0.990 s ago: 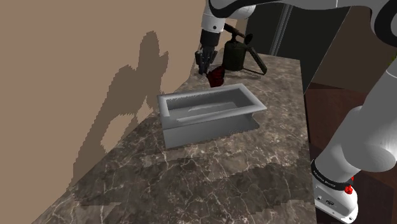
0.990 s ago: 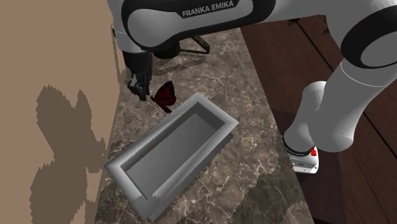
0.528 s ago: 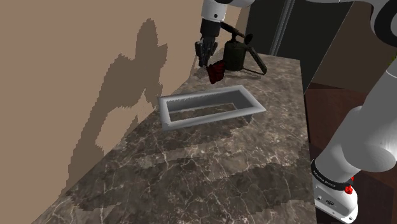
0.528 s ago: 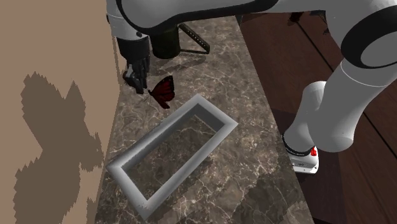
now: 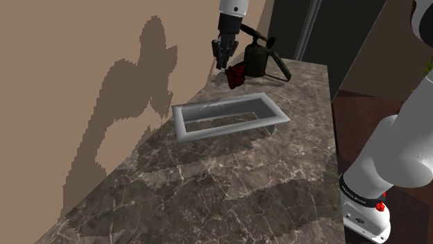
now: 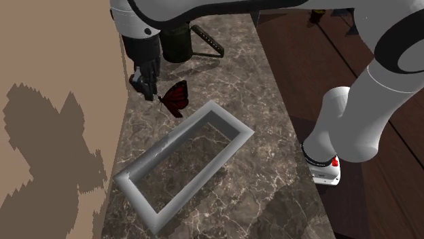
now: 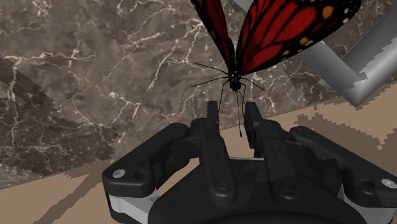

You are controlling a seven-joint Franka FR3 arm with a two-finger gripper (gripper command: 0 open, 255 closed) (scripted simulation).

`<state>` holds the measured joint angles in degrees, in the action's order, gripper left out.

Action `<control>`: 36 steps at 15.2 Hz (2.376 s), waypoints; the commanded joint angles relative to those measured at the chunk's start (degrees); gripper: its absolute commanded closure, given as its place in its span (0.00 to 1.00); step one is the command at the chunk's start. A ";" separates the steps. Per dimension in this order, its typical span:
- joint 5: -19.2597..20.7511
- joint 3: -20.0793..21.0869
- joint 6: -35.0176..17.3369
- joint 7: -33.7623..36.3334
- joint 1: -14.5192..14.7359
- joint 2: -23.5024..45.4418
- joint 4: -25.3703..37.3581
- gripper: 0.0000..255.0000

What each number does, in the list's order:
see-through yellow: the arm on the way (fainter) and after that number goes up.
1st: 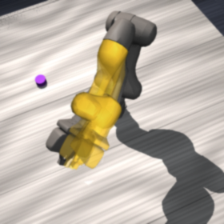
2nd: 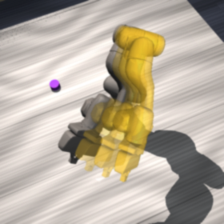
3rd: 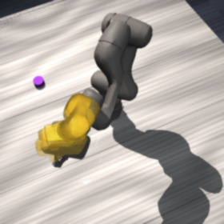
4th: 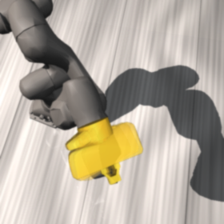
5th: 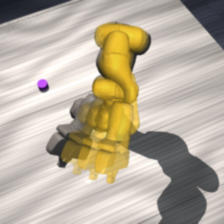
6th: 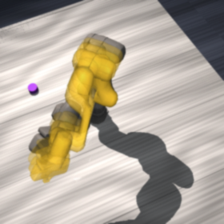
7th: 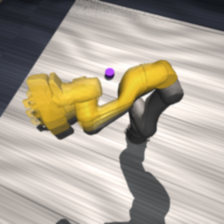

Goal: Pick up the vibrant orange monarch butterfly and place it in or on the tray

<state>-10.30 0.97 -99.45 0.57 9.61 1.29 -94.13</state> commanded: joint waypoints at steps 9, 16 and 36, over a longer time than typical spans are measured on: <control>-0.60 6.96 -7.34 11.62 5.98 -12.06 -17.21 1.00; -0.95 7.13 -12.64 10.82 6.09 -11.91 -22.41 1.00; -0.69 6.37 -6.75 10.77 5.64 -13.01 -17.71 0.00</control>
<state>-11.08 7.44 -107.79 11.19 15.32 -11.70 -113.34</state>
